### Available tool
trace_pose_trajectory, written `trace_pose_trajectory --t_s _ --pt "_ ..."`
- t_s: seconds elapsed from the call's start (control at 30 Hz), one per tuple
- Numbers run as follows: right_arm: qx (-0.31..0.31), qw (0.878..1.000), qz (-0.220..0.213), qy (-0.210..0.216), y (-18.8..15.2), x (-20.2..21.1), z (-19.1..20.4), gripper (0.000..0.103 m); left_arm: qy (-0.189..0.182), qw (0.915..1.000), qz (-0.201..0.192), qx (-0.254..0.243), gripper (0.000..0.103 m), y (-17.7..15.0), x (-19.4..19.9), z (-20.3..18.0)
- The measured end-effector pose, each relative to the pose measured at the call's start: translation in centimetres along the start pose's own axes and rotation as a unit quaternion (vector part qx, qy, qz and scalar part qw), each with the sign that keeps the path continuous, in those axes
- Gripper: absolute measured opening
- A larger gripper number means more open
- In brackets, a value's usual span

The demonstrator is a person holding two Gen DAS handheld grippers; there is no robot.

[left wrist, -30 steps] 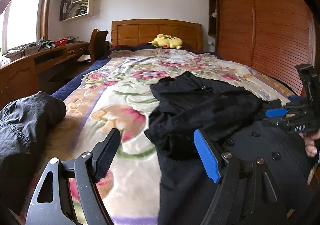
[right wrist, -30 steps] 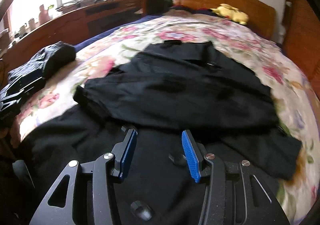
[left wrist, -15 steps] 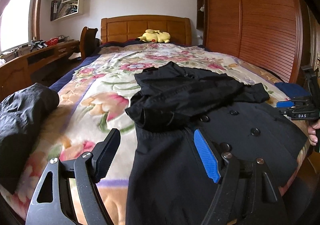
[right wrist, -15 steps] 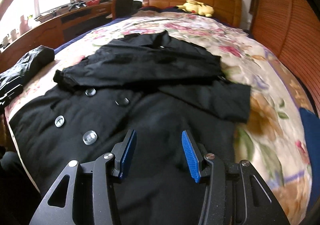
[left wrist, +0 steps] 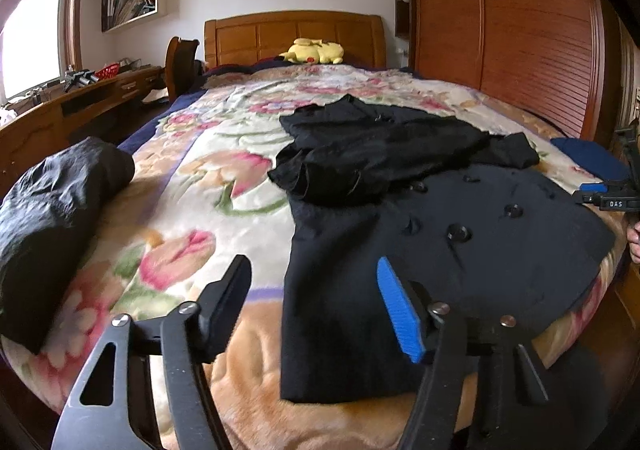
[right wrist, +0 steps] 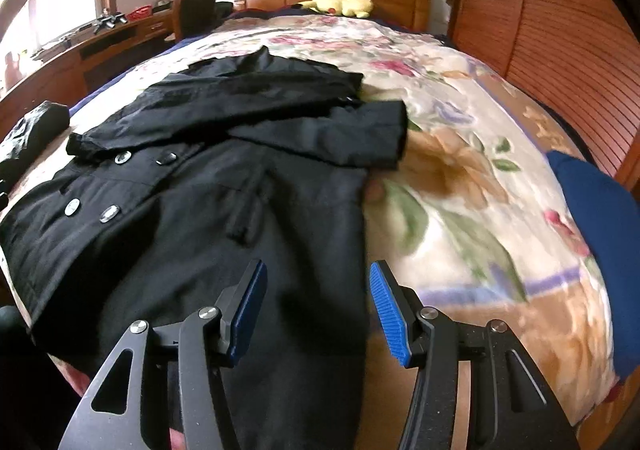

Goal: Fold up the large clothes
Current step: 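Move both open tools to the coat hem, then grasp the coat hem with the left tool while the right tool grasps it too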

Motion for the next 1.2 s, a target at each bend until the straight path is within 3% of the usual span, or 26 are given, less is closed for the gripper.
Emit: trace_pose_trajectory --t_s 0.1,0.4,1.1,1.2 --pt "0.000 1.000 0.003 -0.007 -0.7 0.3 -0.7 0.056 0.000 0.9999 0.012 -0.006 0.058 -1.0 0.2 0.1" --pt "0.003 1.000 0.012 -0.012 -2.4 2.2 -1.5 0.064 0.008 0.9992 0.038 -0.010 0.058 -3.1 0.3 0.4" --pt "0.006 0.999 0.018 0.050 -4.7 4.4 0.6 0.060 0.002 0.9986 0.053 -0.003 0.058 -3.9 -0.1 0.2" --pt "0.005 0.999 0.017 0.049 -4.9 4.1 0.7 0.060 -0.004 0.9987 0.051 -0.002 0.054 -4.0 0.1 0.0"
Point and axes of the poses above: each gripper's, at about its wrist camera, not at the fingertips, and x roughly against the way its jaws point, z to its left, y to its top, the point moved 10 cm from there along -x, roughly the way its jaws point, and after that the axes turned 13 degrees about -z, right-handed, at the moved point
